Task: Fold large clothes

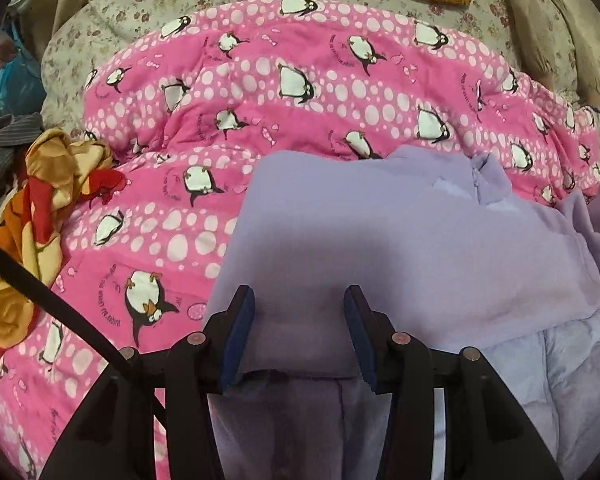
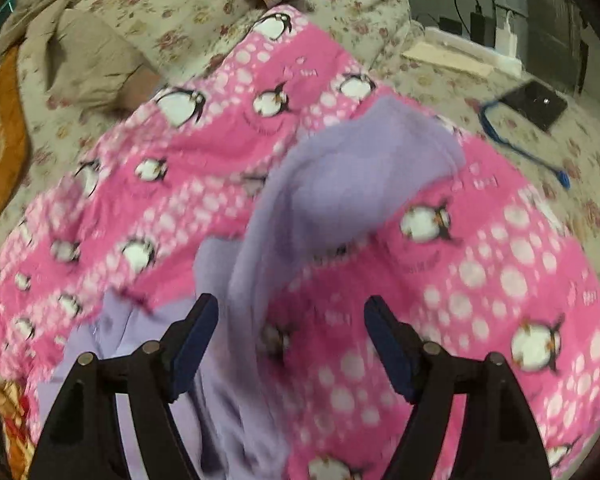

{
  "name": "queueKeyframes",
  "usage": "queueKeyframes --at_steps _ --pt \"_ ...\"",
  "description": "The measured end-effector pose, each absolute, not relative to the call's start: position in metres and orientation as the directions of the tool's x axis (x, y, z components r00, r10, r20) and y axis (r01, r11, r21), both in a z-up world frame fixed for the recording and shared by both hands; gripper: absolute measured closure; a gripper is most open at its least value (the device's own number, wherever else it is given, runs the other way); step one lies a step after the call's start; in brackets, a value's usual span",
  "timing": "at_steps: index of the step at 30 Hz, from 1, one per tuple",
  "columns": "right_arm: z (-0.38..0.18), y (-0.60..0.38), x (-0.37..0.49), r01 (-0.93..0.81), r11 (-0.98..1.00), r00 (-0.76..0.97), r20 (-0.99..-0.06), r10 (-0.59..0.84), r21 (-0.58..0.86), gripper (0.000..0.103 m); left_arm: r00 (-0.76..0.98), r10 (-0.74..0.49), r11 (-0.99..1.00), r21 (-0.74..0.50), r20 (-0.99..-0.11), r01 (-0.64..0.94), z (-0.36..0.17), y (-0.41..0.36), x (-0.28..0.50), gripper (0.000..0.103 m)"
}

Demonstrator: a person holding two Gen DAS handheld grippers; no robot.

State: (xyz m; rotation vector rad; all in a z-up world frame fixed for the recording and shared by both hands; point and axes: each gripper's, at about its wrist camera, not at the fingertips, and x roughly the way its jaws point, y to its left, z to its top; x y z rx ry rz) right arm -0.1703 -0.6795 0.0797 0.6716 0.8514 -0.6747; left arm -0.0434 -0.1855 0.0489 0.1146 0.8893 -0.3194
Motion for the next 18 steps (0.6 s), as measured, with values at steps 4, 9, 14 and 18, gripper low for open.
queueKeyframes --at_steps 4,9,14,18 --pt "0.071 -0.698 -0.129 0.752 0.643 0.436 -0.840 -0.322 0.144 0.024 0.583 -0.232 0.946 -0.040 -0.779 0.322 0.045 -0.186 -0.041 0.086" --pt "0.048 -0.738 -0.115 0.797 0.591 0.390 -0.855 -0.342 0.127 0.075 0.574 -0.234 0.950 -0.058 -0.784 0.308 0.042 -0.183 -0.034 0.086" --pt "0.052 -0.748 -0.132 0.781 0.579 0.467 -0.833 -0.296 0.232 0.092 0.572 -0.234 0.953 -0.069 -0.786 0.295 0.041 -0.181 -0.032 0.086" --pt "0.073 -0.726 -0.141 0.719 0.655 0.523 -0.802 -0.287 0.235 0.092 0.582 -0.224 0.954 -0.055 -0.782 0.294 0.042 -0.182 -0.034 0.086"
